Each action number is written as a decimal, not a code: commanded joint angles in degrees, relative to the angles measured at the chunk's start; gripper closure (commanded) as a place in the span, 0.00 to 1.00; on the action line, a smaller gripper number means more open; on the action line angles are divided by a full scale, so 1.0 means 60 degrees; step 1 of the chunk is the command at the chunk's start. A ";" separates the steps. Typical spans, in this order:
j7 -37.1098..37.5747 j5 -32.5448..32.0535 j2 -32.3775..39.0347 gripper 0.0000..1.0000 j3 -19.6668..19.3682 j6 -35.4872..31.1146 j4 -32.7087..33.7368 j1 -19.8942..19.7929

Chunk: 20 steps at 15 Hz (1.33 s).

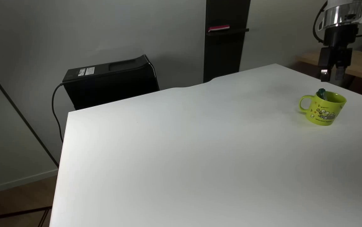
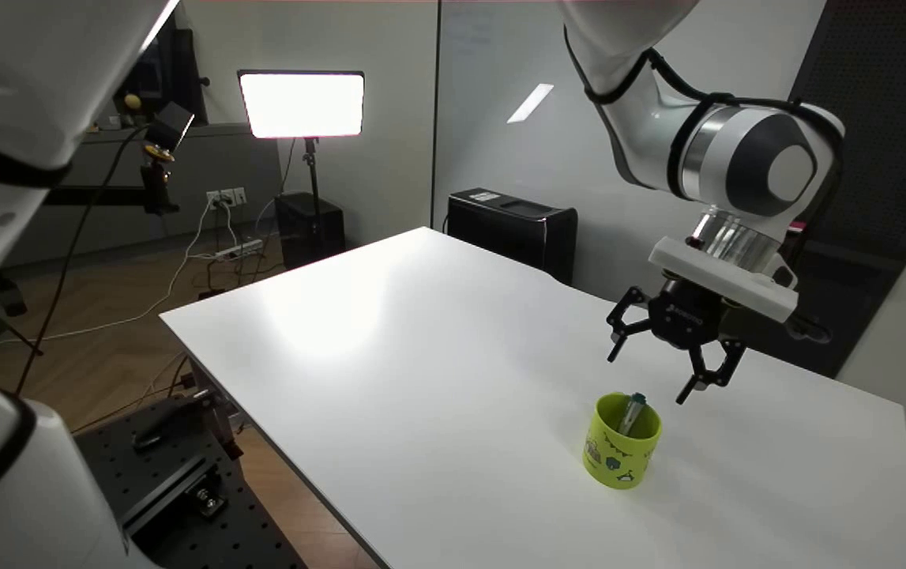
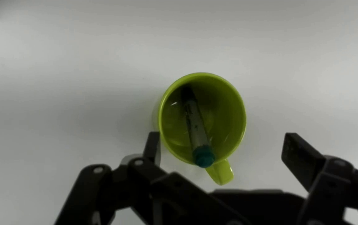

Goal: Take the marker out of the mug and place it on the table

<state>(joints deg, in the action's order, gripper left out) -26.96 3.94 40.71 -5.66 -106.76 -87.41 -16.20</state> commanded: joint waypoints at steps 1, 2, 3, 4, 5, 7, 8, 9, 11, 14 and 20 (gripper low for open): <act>0.0256 -0.0147 0.0660 0.00 0.0165 0.0383 0.0813 -0.0104; 0.0258 -0.0154 0.0741 0.00 0.0178 0.0383 0.0872 -0.0099; 0.0239 -0.0162 0.0818 0.00 0.0197 0.0363 0.0922 -0.0097; 0.0189 -0.0164 0.0891 0.00 0.0227 0.0354 0.0989 -0.0107; 0.0202 -0.0179 0.0968 0.00 0.0243 0.0307 0.1059 -0.0100; 0.0318 -0.0299 0.1146 0.00 0.0222 0.0171 0.1228 -0.0037; 0.0354 -0.0352 0.1261 0.00 0.0214 0.0148 0.1344 -0.0019; 0.0352 -0.0367 0.1363 0.00 0.0220 0.0148 0.1450 -0.0025; 0.0377 -0.0437 0.1552 0.00 0.0209 0.0194 0.1643 -0.0020; 0.0457 -0.0563 0.1788 0.00 0.0188 0.0305 0.1917 -0.0007; 0.0782 -0.0755 0.1900 0.00 0.0147 0.0618 0.2288 0.0043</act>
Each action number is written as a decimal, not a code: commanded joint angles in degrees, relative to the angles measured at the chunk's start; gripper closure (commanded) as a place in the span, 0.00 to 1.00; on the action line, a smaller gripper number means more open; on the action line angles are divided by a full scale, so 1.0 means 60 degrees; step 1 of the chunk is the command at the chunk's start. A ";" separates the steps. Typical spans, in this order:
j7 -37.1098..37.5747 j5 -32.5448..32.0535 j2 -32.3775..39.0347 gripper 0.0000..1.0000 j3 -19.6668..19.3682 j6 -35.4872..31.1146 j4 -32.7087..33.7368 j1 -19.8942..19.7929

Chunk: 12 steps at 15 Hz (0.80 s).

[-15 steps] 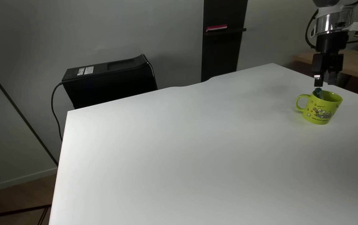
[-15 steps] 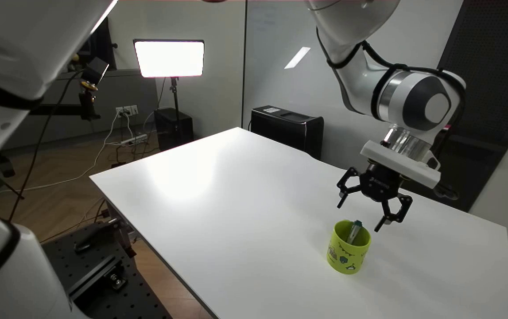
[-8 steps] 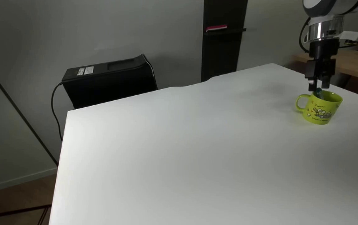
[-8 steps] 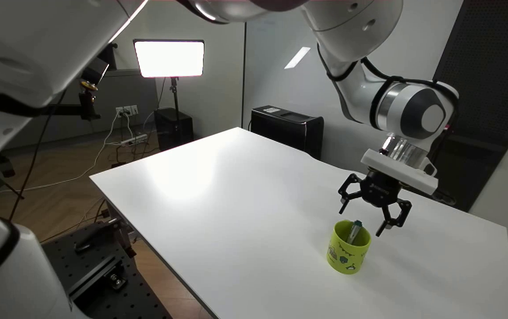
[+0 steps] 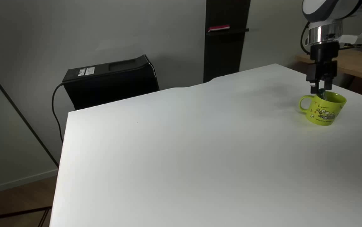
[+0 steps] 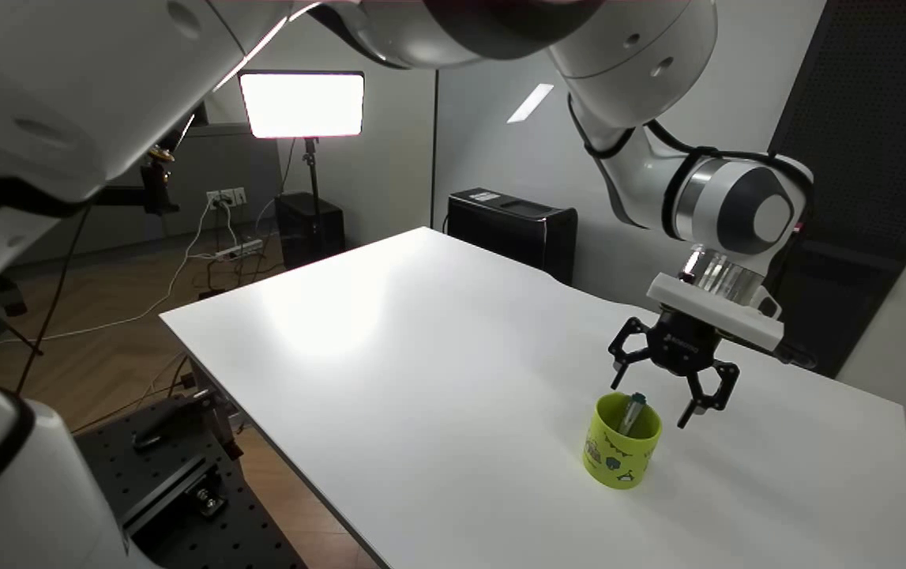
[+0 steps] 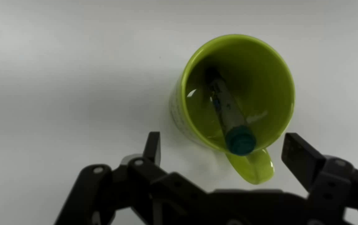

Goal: Take the marker out of the mug and place it on the table

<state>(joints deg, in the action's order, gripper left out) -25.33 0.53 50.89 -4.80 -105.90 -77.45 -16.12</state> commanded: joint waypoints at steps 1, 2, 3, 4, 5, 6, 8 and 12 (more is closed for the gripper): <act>0.0572 -0.0210 0.0158 0.00 0.0005 0.0505 0.0619 0.0036; 0.0607 -0.0227 0.0140 0.00 0.0011 0.0555 0.0641 0.0035; 0.0649 -0.0231 0.0133 0.00 0.0013 0.0611 0.0672 0.0036; 0.0707 -0.0217 0.0108 0.00 0.0018 0.0671 0.0662 0.0036; 0.0748 -0.0199 0.0075 0.00 0.0024 0.0715 0.0624 0.0036; 0.0772 -0.0191 0.0055 0.00 0.0028 0.0748 0.0598 0.0033; 0.0836 -0.0175 0.0009 0.00 0.0027 0.0766 0.0516 0.0025; 0.0883 -0.0180 -0.0039 0.00 0.0014 0.0804 0.0438 0.0007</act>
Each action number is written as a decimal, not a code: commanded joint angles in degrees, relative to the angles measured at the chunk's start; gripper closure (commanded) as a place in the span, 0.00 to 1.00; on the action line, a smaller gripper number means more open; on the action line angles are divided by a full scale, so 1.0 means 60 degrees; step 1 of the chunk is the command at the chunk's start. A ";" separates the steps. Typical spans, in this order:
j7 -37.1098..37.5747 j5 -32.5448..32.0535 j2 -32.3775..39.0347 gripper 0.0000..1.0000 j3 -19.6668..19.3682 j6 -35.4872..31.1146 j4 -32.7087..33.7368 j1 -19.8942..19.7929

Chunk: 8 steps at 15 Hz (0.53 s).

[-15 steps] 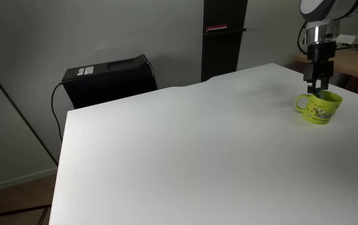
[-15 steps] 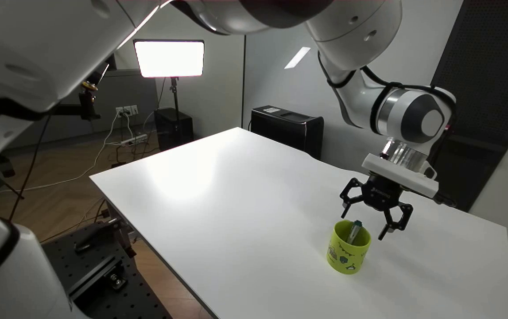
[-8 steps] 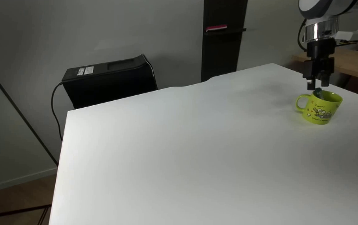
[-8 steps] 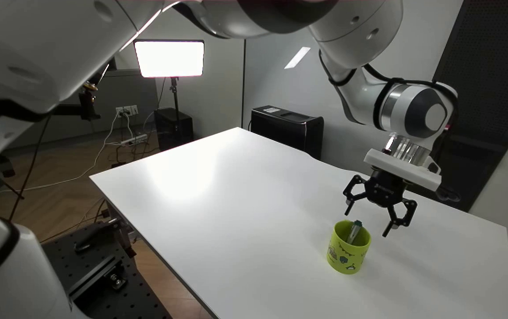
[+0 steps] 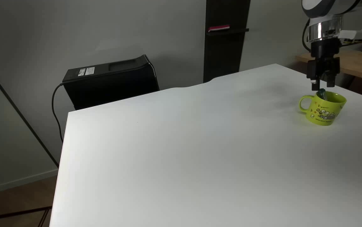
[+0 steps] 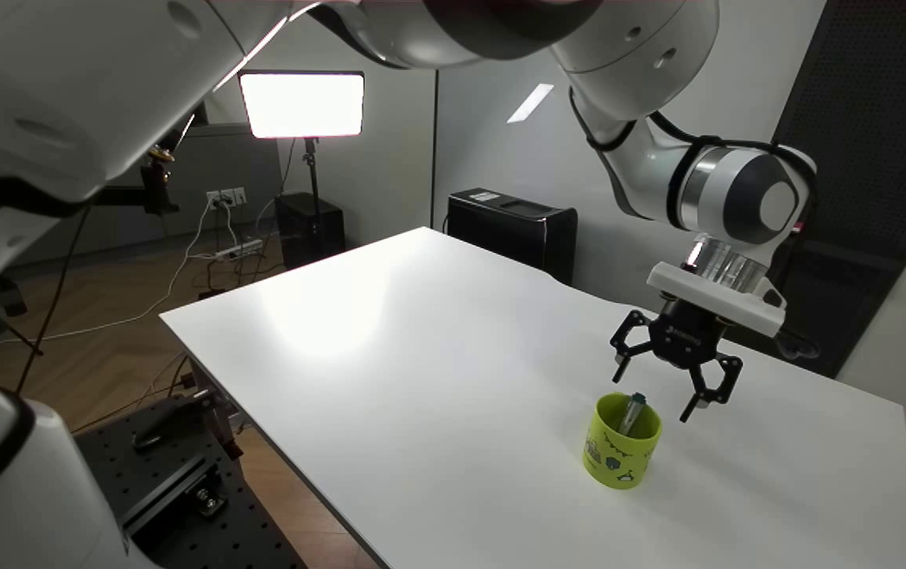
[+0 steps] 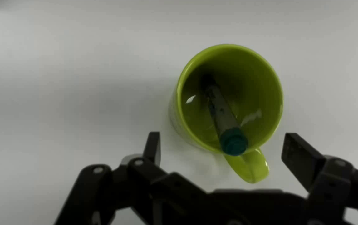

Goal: Take the marker out of the mug and place it on the table

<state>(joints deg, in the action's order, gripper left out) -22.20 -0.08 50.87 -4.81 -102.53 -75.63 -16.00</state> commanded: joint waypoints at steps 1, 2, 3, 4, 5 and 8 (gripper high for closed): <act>0.0370 -0.0076 -0.0039 0.00 0.0011 0.0250 0.0135 -0.0019; 0.0382 -0.0074 -0.0041 0.00 0.0008 0.0249 0.0131 -0.0025; 0.0395 -0.0071 -0.0041 0.00 0.0006 0.0251 0.0127 -0.0031; 0.0404 -0.0074 -0.0039 0.00 0.0002 0.0250 0.0121 -0.0037; 0.0411 -0.0071 -0.0033 0.00 -0.0001 0.0260 0.0124 -0.0047; 0.0406 -0.0082 -0.0012 0.00 -0.0010 0.0312 0.0112 -0.0065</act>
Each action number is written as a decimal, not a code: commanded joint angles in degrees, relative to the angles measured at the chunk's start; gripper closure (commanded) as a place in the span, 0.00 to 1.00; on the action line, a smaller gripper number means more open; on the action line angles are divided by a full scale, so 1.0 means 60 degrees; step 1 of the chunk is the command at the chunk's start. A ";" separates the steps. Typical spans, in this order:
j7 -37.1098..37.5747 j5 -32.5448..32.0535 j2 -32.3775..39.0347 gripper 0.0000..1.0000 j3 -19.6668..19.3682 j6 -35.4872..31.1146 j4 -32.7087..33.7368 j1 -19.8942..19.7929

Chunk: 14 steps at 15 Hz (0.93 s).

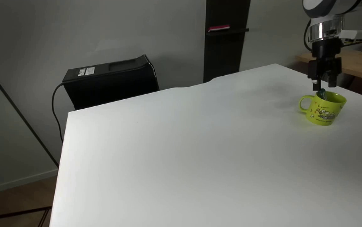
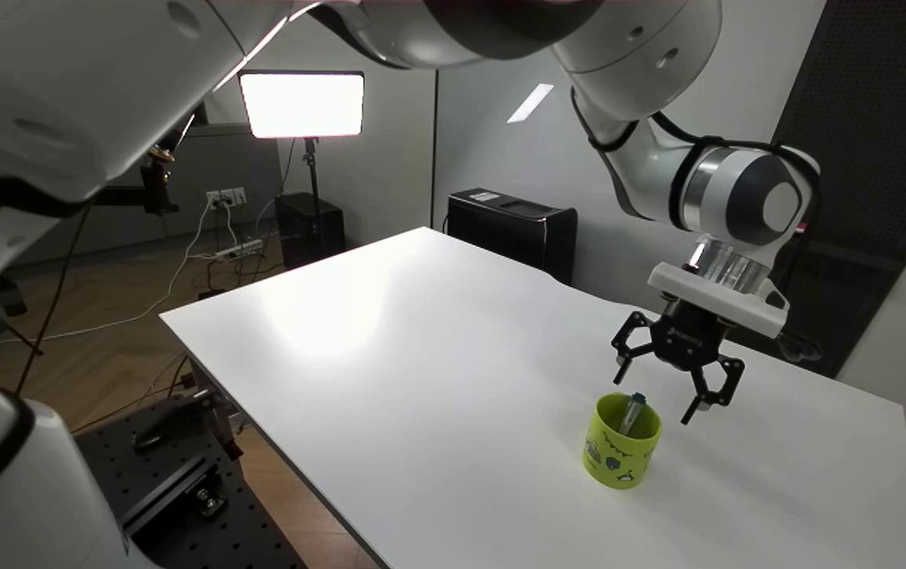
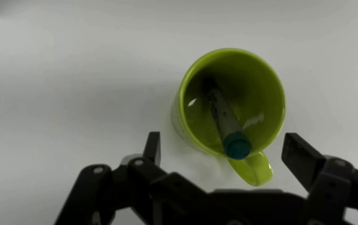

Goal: Take the marker out of the mug and place it on the table

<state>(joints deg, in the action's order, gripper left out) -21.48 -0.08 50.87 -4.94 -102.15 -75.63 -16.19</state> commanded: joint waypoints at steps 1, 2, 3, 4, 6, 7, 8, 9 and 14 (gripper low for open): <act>0.0288 -0.0087 0.0005 0.00 0.0006 0.0285 0.0132 -0.0038; 0.0290 -0.0091 0.0010 0.00 0.0000 0.0327 0.0137 -0.0039; 0.0292 -0.0094 0.0013 0.00 -0.0004 0.0359 0.0144 -0.0042; 0.0290 -0.0093 0.0010 0.00 -0.0005 0.0383 0.0143 -0.0045; 0.0286 -0.0103 -0.0001 0.00 -0.0010 0.0383 0.0116 -0.0041; 0.0289 -0.0115 0.0003 0.25 -0.0018 0.0375 0.0113 -0.0039; 0.0295 -0.0132 0.0006 0.25 -0.0029 0.0371 0.0115 -0.0036; 0.0301 -0.0134 0.0010 0.33 -0.0035 0.0374 0.0123 -0.0039; 0.0304 -0.0204 0.0064 0.69 -0.0125 0.0405 0.0204 -0.0065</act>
<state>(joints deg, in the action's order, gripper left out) -21.41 -0.27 50.88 -5.56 -101.03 -75.70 -16.33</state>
